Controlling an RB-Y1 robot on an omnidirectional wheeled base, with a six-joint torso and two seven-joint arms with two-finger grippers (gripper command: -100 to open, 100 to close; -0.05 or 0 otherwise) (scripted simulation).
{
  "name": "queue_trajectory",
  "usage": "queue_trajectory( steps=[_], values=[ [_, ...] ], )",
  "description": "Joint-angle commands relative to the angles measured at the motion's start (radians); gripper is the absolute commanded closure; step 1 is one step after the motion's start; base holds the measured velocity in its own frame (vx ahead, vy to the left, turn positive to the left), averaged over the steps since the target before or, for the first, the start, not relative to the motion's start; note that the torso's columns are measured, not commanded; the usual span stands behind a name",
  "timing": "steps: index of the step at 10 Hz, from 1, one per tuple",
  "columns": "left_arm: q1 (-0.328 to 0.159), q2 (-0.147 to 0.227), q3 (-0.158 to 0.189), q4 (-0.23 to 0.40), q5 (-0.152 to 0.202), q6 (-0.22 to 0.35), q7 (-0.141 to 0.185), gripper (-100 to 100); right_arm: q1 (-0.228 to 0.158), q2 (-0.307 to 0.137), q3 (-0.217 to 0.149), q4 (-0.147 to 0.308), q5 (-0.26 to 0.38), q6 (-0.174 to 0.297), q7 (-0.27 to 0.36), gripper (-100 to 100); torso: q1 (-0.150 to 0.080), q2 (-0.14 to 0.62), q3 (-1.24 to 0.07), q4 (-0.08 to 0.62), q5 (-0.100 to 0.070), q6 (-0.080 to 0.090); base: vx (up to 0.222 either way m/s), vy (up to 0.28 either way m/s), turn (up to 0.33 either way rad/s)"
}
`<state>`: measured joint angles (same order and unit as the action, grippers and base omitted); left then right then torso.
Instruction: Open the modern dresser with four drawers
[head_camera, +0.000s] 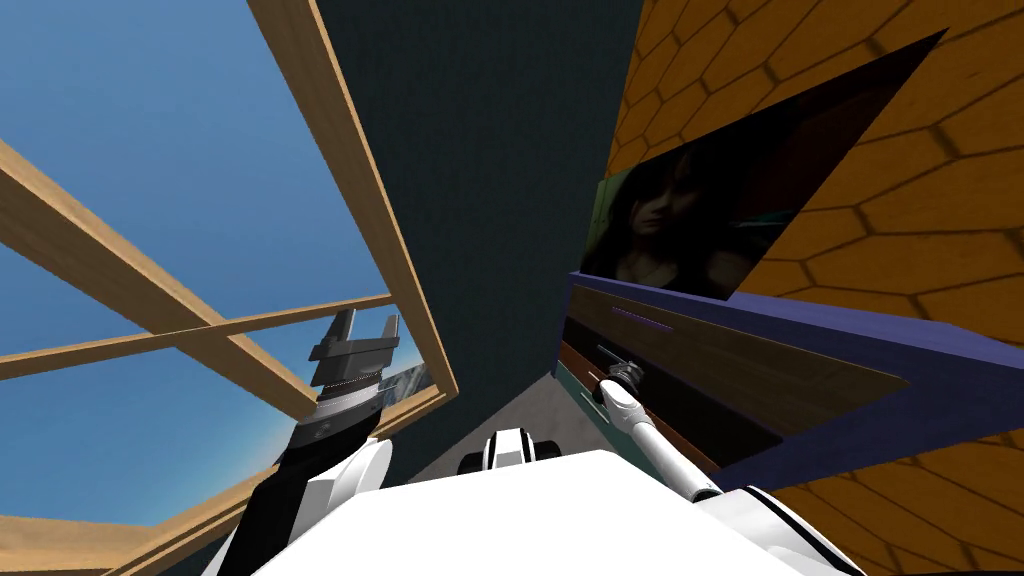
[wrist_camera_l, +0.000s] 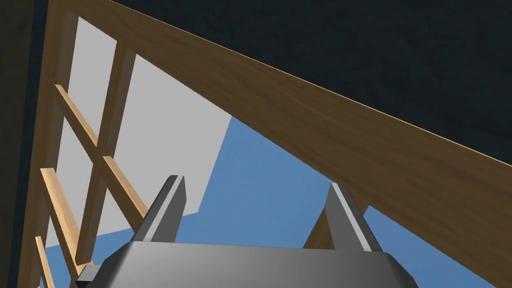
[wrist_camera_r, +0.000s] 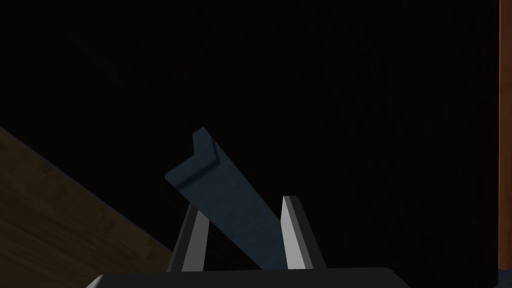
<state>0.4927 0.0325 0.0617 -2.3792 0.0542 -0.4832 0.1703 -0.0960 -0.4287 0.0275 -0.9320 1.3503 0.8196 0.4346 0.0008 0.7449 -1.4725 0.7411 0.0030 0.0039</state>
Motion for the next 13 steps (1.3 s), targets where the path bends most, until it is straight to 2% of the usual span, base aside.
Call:
queue_trajectory(
  steps=[1,2,3,5,6,7,8,10,13],
  values=[
    [0.000,0.000,0.000,0.000,0.000,0.000,0.000,0,-0.010,-0.027,0.004,0.053,-0.047,0.055,-0.028,100,0.002,-0.003,-0.002,-0.001,0.000,0.003,-0.103,-0.005,0.354],
    [0.000,0.000,0.000,0.000,0.000,0.000,0.000,0,-0.013,-0.041,0.004,0.072,-0.081,0.085,-0.030,100,0.002,-0.005,-0.003,-0.002,-0.001,0.000,-0.178,-0.004,0.478],
    [0.000,0.000,0.000,0.000,0.000,0.000,0.000,0,-0.013,-0.041,0.004,0.072,-0.081,0.085,-0.030,100,0.002,-0.002,-0.001,-0.001,-0.001,-0.003,-0.130,-0.004,0.196],
    [0.000,0.000,0.000,0.000,0.000,0.000,0.000,0,-0.021,-0.069,0.004,0.111,-0.141,0.139,-0.033,100,0.000,-0.004,-0.002,-0.002,0.000,0.000,-0.130,-0.003,0.401],
    [0.000,0.000,0.000,0.000,0.000,0.000,0.000,0,-0.021,-0.069,0.004,0.111,-0.149,0.144,-0.033,100,0.002,-0.002,-0.001,-0.001,0.000,-0.003,-0.114,0.006,0.182],
    [0.001,0.000,0.000,0.000,0.000,0.000,0.000,0,-0.024,-0.082,0.004,0.130,-0.183,0.173,-0.035,100,0.003,-0.003,-0.002,-0.001,0.001,0.001,-0.112,0.002,0.313],
    [0.000,0.000,0.000,0.000,0.000,0.000,0.000,0,-0.015,-0.072,0.006,0.109,-0.165,0.153,-0.030,100,0.003,-0.002,-0.001,-0.001,0.000,0.000,-0.055,0.000,0.100],
    [0.001,0.000,0.000,0.000,0.000,0.000,0.000,0,-0.022,-0.071,-0.002,0.108,-0.176,0.167,-0.018,100,0.008,-0.004,-0.003,-0.003,0.000,0.001,-0.038,0.149,-0.013],
    [0.001,0.000,0.000,0.000,0.000,0.000,0.000,0,-0.024,-0.062,-0.004,0.094,-0.181,0.171,-0.003,100,-0.001,-0.002,-0.001,0.000,0.002,0.001,-0.021,0.132,-0.005]
  ],
)
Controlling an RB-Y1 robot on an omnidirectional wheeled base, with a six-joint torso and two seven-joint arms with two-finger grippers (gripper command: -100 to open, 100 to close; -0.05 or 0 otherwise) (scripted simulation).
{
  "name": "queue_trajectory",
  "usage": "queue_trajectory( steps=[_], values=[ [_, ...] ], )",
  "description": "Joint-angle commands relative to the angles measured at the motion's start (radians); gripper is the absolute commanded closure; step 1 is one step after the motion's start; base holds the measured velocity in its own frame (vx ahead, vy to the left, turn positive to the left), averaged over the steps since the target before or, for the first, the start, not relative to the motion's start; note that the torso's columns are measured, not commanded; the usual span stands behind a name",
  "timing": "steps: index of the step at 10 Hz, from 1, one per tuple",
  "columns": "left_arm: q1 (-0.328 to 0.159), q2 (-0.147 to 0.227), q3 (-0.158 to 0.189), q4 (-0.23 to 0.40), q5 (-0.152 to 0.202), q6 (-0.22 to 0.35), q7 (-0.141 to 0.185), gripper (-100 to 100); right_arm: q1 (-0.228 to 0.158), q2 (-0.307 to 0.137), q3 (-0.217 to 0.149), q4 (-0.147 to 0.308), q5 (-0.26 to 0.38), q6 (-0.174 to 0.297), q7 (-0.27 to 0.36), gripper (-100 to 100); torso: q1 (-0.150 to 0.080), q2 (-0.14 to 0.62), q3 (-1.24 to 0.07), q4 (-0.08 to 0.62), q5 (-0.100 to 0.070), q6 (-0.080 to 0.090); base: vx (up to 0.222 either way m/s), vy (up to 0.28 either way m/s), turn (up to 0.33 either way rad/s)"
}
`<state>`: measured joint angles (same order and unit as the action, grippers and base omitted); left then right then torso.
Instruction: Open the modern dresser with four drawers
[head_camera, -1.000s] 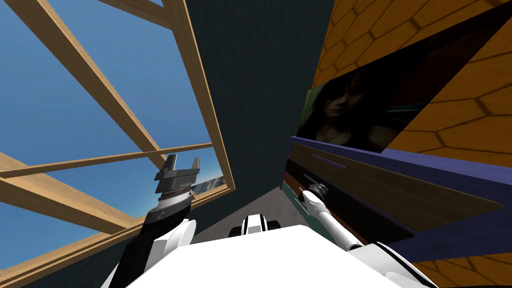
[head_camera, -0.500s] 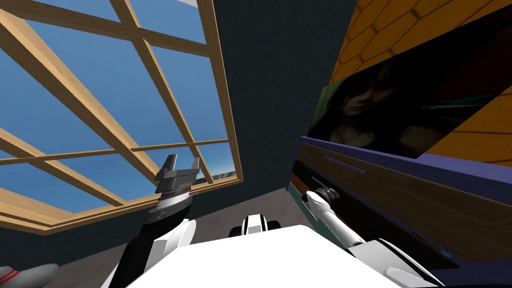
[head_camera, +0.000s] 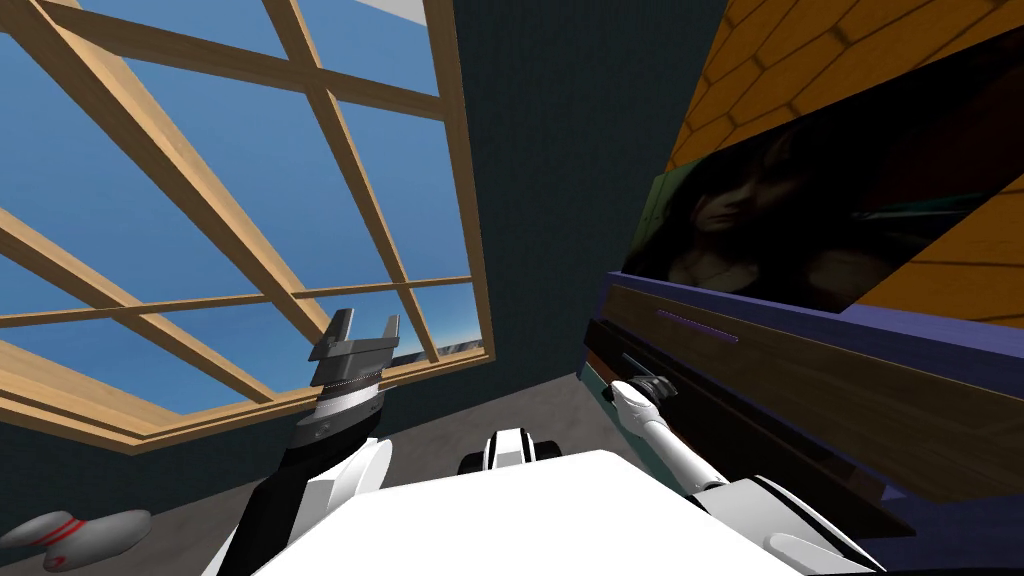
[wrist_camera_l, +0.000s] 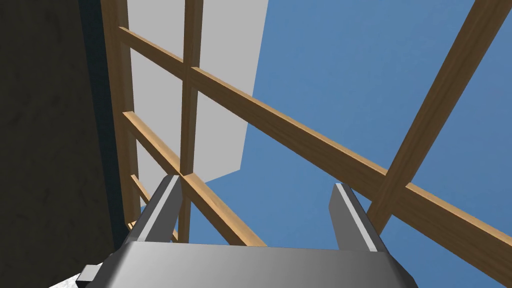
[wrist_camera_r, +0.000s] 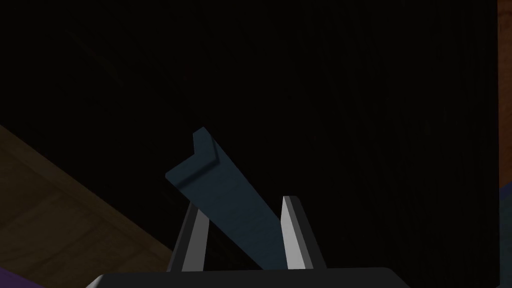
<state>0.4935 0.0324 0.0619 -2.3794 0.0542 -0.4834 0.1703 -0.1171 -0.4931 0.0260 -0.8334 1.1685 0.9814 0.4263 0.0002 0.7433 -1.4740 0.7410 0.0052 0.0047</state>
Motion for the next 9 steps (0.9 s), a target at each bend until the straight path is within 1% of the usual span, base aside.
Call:
queue_trajectory(
  steps=[1,2,3,4,5,6,9],
  values=[
    [0.000,0.000,0.000,0.000,0.000,0.000,0.000,0,-0.004,0.004,-0.004,-0.006,0.001,0.012,0.007,100,0.002,0.001,0.001,-0.001,-0.002,-0.001,-0.043,0.190,-0.004],
    [0.000,0.000,0.000,0.000,0.000,0.000,0.000,0,-0.005,0.006,-0.006,-0.009,0.001,0.018,0.010,100,0.006,0.000,0.001,-0.001,-0.002,-0.001,-0.029,0.201,-0.016],
    [0.000,0.000,0.000,0.000,0.000,0.000,0.000,0,-0.024,-0.013,-0.013,-0.006,-0.022,-0.009,0.042,-100,0.005,0.000,0.000,-0.001,-0.001,0.000,-0.025,0.125,-0.027],
    [0.000,0.000,0.000,0.000,0.000,0.000,0.000,0,-0.033,-0.023,-0.018,-0.005,-0.033,-0.019,0.057,-100,-0.001,-0.002,-0.001,-0.001,-0.002,-0.002,-0.028,0.052,-0.018],
    [0.000,0.000,0.000,0.000,0.000,0.000,0.000,0,-0.052,-0.043,-0.029,-0.003,-0.056,-0.038,0.088,-100,-0.005,-0.003,-0.001,-0.002,-0.004,-0.003,-0.044,0.031,-0.040],
    [0.000,0.000,0.000,0.000,0.000,0.000,0.000,0,-0.061,-0.053,-0.034,-0.002,-0.067,-0.047,0.104,-100,-0.004,-0.004,-0.002,-0.002,-0.005,-0.004,-0.043,0.041,-0.015],
    [0.000,0.000,0.000,0.000,0.000,0.000,0.000,0,-0.089,-0.083,-0.050,0.001,-0.102,-0.076,0.150,-100,0.007,-0.002,-0.001,0.001,0.002,-0.004,-0.025,0.040,-0.017]
  ],
)
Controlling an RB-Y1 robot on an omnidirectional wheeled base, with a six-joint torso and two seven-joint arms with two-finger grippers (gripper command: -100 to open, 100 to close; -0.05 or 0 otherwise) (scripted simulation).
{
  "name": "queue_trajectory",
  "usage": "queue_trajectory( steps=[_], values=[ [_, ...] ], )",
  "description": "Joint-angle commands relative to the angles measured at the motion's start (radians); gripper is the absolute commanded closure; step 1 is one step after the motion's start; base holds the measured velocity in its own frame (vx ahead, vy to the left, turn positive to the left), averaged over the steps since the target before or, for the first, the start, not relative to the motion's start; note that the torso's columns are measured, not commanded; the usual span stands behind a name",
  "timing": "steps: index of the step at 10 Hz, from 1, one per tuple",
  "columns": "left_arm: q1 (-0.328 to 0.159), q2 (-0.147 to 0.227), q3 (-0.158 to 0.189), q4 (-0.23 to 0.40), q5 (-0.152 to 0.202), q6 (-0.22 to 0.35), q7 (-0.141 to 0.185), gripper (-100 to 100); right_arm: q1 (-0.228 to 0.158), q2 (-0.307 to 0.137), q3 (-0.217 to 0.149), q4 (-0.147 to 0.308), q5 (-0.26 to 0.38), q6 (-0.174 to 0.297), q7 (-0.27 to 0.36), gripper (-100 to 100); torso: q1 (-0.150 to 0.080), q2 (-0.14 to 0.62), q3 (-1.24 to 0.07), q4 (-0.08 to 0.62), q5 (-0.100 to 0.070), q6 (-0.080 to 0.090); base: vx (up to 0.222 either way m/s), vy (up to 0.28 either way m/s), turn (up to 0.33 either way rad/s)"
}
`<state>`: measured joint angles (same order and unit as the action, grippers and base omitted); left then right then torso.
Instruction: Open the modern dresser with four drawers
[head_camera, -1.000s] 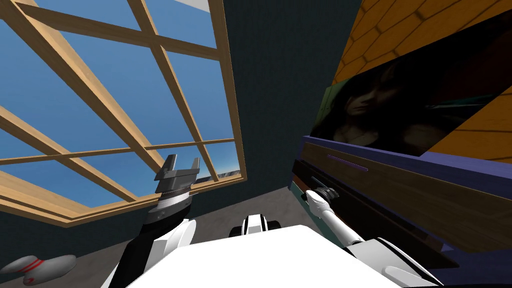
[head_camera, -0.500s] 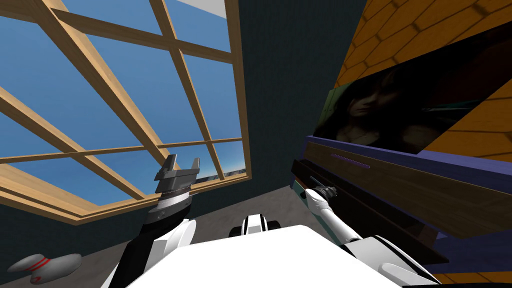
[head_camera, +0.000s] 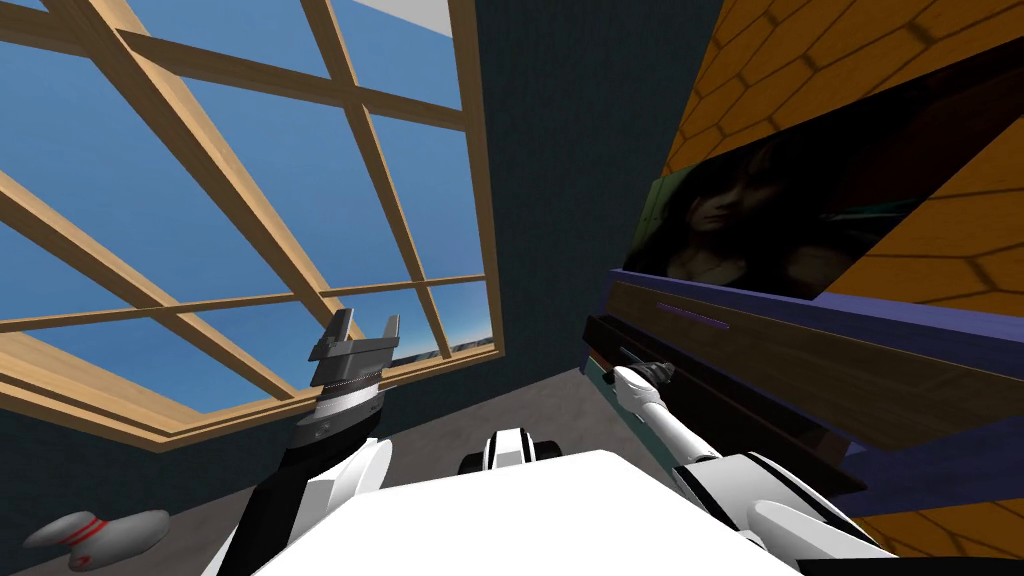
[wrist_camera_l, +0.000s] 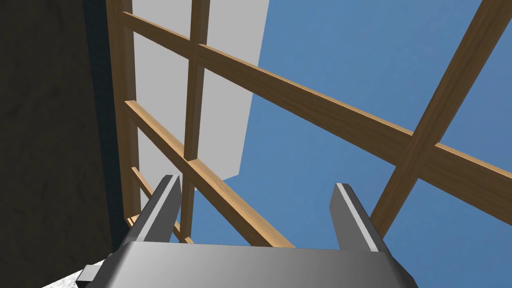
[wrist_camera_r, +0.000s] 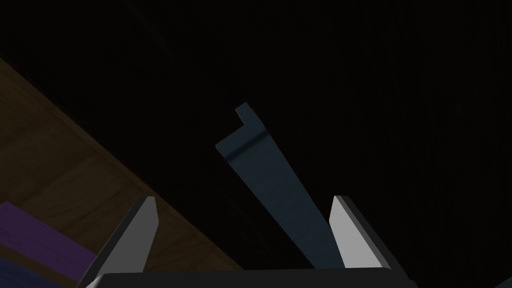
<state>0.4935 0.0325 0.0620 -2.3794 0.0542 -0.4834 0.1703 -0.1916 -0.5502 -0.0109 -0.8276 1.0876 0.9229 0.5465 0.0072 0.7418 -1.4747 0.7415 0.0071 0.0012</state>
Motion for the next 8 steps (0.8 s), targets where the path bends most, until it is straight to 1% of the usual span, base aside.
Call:
queue_trajectory(
  steps=[1,2,3,8],
  values=[
    [0.000,0.000,0.000,0.000,0.000,0.000,0.000,0,-0.024,-0.036,-0.019,-0.003,-0.032,-0.027,0.045,-100,0.002,0.002,0.001,0.001,0.002,0.001,-0.021,0.055,-0.023],
    [0.000,0.000,0.000,0.000,0.000,0.000,0.000,0,-0.010,-0.023,-0.014,-0.005,-0.030,-0.023,0.037,-100,0.004,0.004,0.002,0.003,0.004,0.000,-0.003,0.019,0.000],
    [0.000,0.000,0.000,0.000,0.000,0.000,0.000,0,-0.011,-0.022,-0.014,0.000,-0.032,-0.028,0.039,0,0.003,0.003,0.002,0.002,0.003,0.000,0.000,0.000,0.000],
    [0.000,0.000,0.000,0.000,0.000,0.000,0.000,0,-0.004,-0.009,-0.011,0.006,-0.036,-0.032,0.039,0,-0.003,-0.001,0.000,-0.001,-0.003,0.000,0.000,0.000,0.000]
  ],
)
